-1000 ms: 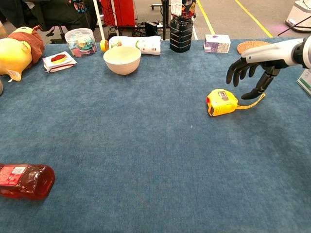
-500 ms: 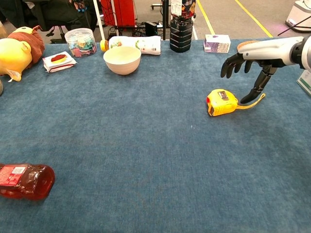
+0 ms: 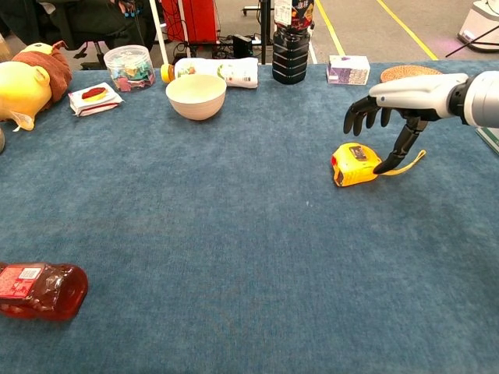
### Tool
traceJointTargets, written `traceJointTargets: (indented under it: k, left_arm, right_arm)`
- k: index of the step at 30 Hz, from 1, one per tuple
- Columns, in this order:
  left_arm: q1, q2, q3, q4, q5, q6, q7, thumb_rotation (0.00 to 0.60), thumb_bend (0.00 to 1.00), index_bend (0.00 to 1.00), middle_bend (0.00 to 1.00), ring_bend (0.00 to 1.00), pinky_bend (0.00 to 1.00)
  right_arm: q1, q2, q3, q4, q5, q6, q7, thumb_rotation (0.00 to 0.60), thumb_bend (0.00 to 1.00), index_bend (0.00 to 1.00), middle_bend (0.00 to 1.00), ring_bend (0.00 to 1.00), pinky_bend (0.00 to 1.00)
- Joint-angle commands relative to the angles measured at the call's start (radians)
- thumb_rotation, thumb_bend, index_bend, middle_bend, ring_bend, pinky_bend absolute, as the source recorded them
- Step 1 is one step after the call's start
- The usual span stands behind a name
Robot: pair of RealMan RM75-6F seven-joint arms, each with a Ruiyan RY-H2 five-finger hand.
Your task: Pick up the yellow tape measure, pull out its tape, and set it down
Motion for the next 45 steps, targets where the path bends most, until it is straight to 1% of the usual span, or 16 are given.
traceJointTargets:
  k: [1, 12, 33, 37, 40, 42, 45]
  left_arm:
    - [0.0, 0.001, 0.0, -0.003, -0.002, 0.0, 0.005, 0.525, 0.16, 0.48, 0.22, 0.1, 0.16]
    - [0.0, 0.004, -0.001, -0.009, -0.005, 0.0, 0.012, 0.525, 0.16, 0.48, 0.22, 0.1, 0.16]
    - [0.006, 0.009, 0.001, 0.007, -0.008, -0.001, -0.019, 0.523, 0.16, 0.48, 0.22, 0.1, 0.17]
    - [0.008, 0.01, 0.002, 0.013, -0.01, 0.0, -0.027, 0.523, 0.16, 0.48, 0.22, 0.1, 0.17]
    - [0.01, 0.011, 0.002, 0.016, -0.011, 0.001, -0.031, 0.525, 0.16, 0.48, 0.22, 0.1, 0.17]
    - [0.011, 0.011, 0.003, 0.018, -0.012, 0.001, -0.033, 0.526, 0.16, 0.48, 0.22, 0.1, 0.17]
    - [0.012, 0.012, 0.003, 0.02, -0.011, 0.001, -0.037, 0.525, 0.16, 0.48, 0.22, 0.1, 0.17]
  right_arm:
    - [0.001, -0.015, 0.005, 0.021, -0.006, -0.01, 0.01, 0.493, 0.16, 0.27, 0.3, 0.28, 0.28]
    - [-0.004, -0.045, 0.01, 0.068, -0.008, -0.029, 0.012, 0.489, 0.19, 0.3, 0.31, 0.29, 0.29]
    - [0.0, -0.079, 0.03, 0.085, 0.01, -0.048, -0.024, 0.491, 0.19, 0.31, 0.32, 0.31, 0.31]
    - [0.004, -0.089, 0.035, 0.093, 0.018, -0.055, -0.032, 0.494, 0.2, 0.33, 0.33, 0.32, 0.32]
    - [0.007, -0.097, 0.038, 0.099, 0.021, -0.058, -0.037, 0.492, 0.22, 0.39, 0.37, 0.35, 0.35]
    - [0.008, -0.103, 0.042, 0.103, 0.024, -0.058, -0.039, 0.492, 0.23, 0.47, 0.42, 0.41, 0.41]
    - [0.009, -0.114, 0.05, 0.108, 0.03, -0.054, -0.039, 0.493, 0.24, 0.55, 0.49, 0.5, 0.49]
